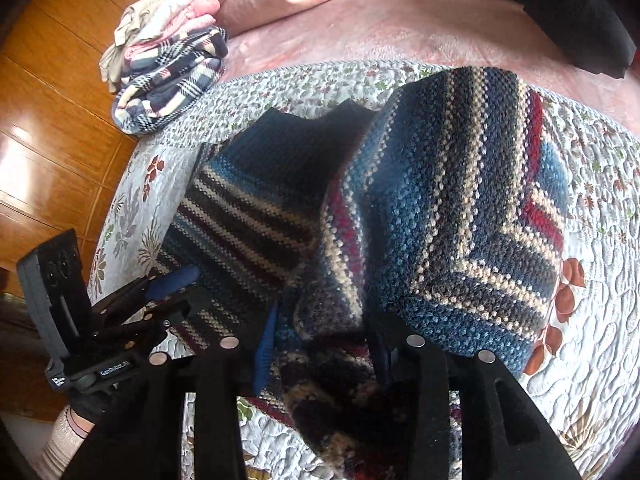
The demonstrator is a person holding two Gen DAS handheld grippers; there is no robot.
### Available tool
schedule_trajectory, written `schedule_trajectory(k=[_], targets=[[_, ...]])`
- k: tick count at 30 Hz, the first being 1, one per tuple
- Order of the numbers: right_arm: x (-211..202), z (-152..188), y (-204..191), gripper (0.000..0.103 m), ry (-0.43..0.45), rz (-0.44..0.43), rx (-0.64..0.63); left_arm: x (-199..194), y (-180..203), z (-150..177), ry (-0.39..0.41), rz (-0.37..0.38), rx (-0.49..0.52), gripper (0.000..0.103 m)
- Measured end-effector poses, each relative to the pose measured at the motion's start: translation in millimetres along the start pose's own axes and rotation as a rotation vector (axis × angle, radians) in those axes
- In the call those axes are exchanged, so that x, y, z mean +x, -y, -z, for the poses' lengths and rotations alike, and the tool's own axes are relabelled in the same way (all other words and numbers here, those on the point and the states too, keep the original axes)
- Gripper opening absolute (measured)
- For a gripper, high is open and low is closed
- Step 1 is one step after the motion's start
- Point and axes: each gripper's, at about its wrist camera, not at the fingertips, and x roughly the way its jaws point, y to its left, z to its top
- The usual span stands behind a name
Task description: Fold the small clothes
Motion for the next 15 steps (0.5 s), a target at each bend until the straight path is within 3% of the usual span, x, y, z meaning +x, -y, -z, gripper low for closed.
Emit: schedule_trajectory(k=[8, 15], targets=[[3.4, 3.2, -1.4, 0.052, -0.012, -0.066, 0.001, 1.9, -0.8, -14.5, -0.004, 0.121, -0.111, 0.052], [-36.8, 11.6, 1.8, 0.053, 0.044, -0.148, 0.022, 15.6, 13.9, -26.4, -0.037, 0.209, -0.156, 0.053]])
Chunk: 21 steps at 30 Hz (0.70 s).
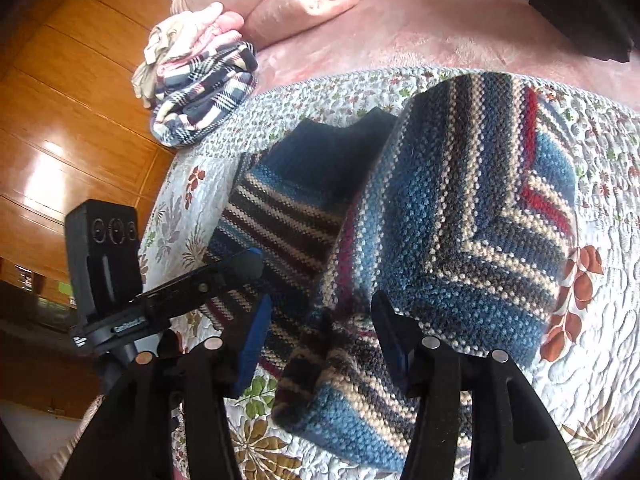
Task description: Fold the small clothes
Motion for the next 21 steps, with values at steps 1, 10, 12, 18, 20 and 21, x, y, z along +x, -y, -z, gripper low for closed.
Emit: schedule_trajectory(k=[1, 10, 12, 18, 20, 21], targets=[[-7.9, 1.3, 0.1, 0.053, 0.015, 0.000, -0.002, 4.2, 1.6, -1.6, -0.010, 0.020, -0.007, 0.054], [-62.1, 25.4, 45.2, 0.053, 0.093, 0.122, 0.036, 42.9, 13.7, -12.2, -0.090, 0.063, -0.025, 0.054], [-63.8, 33.5, 61.4, 0.053, 0.094, 0.122, 0.068, 49.3, 16.1, -12.8, -0.096, 0.069, -0.026, 0.054], [-57.9, 53.5, 94.8, 0.053, 0.087, 0.109, 0.129, 71.8, 22.9, -15.6, -0.133, 0.043, -0.010, 0.054], [-54.9, 59.8, 100.7, 0.053, 0.082, 0.110, 0.133, 77.8, 22.8, -15.8, -0.143, 0.035, -0.013, 0.055], [-53.3, 62.6, 103.0, 0.053, 0.080, 0.105, 0.136, 80.2, 22.5, -16.0, -0.144, 0.035, -0.018, 0.055]])
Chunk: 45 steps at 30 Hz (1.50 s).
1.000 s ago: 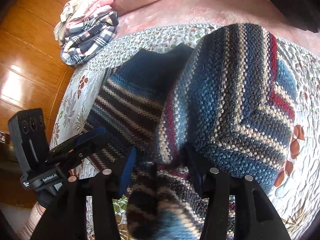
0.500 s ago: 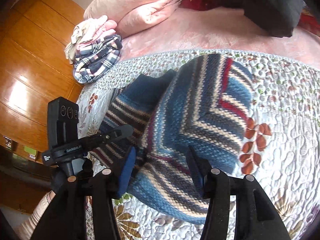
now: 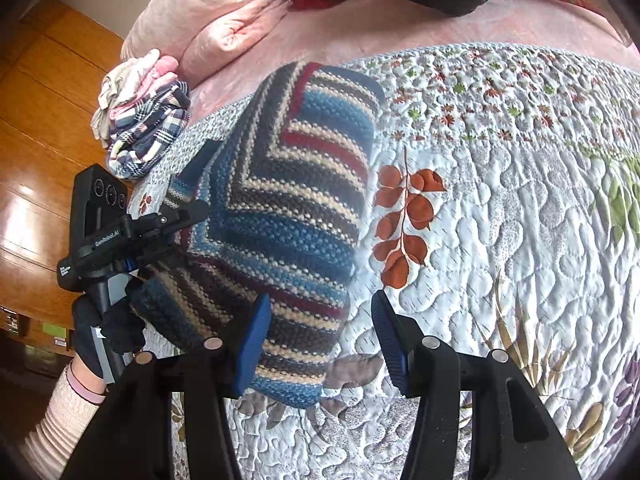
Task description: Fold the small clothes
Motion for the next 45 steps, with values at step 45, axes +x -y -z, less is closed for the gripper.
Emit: schedule_trajectory(k=[45], targets=[[6.5, 7.4, -26.2, 0.060, 0.013, -0.165, -0.013, -121.1, -4.1, -0.1, 0.268, 0.061, 0.008, 0.021]])
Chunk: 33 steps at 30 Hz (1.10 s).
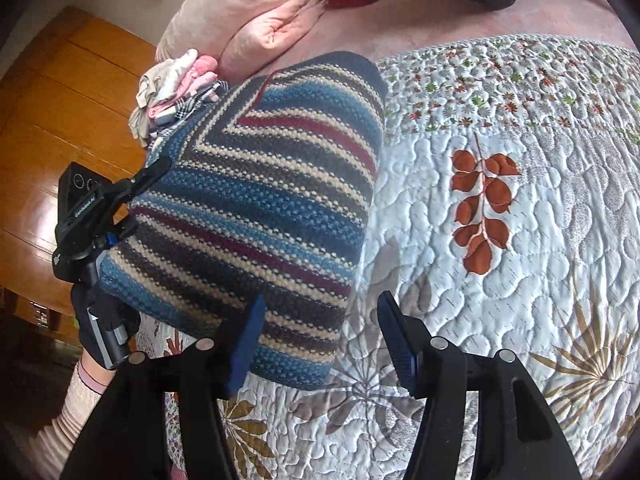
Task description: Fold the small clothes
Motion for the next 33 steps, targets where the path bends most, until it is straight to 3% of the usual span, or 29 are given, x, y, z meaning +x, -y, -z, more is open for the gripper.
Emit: schedule_trajectory(k=[14, 23, 28, 33], targets=[[52.3, -4.5, -53.0, 0.065, -0.098, -0.036, -0.075, -90.6, -76.4, -24.2, 0.098, -0.081, -0.081, 0.021], [87.9, 3.1, -72.7, 0.065, -0.141, 0.018, -0.115, -75.8, -124.5, -22.6, 0.069, -0.141, -0.106, 0.021], [101.1, 4.6, -79.1, 0.066, -0.149, 0.062, -0.137, -60.5, -156.3, -9.9, 0.015, -0.201, -0.133, 0.021], [109.3, 4.3, -85.3, 0.070, -0.150, 0.094, -0.163, -70.4, -159.3, -4.3, 0.028, -0.195, -0.161, 0.026]])
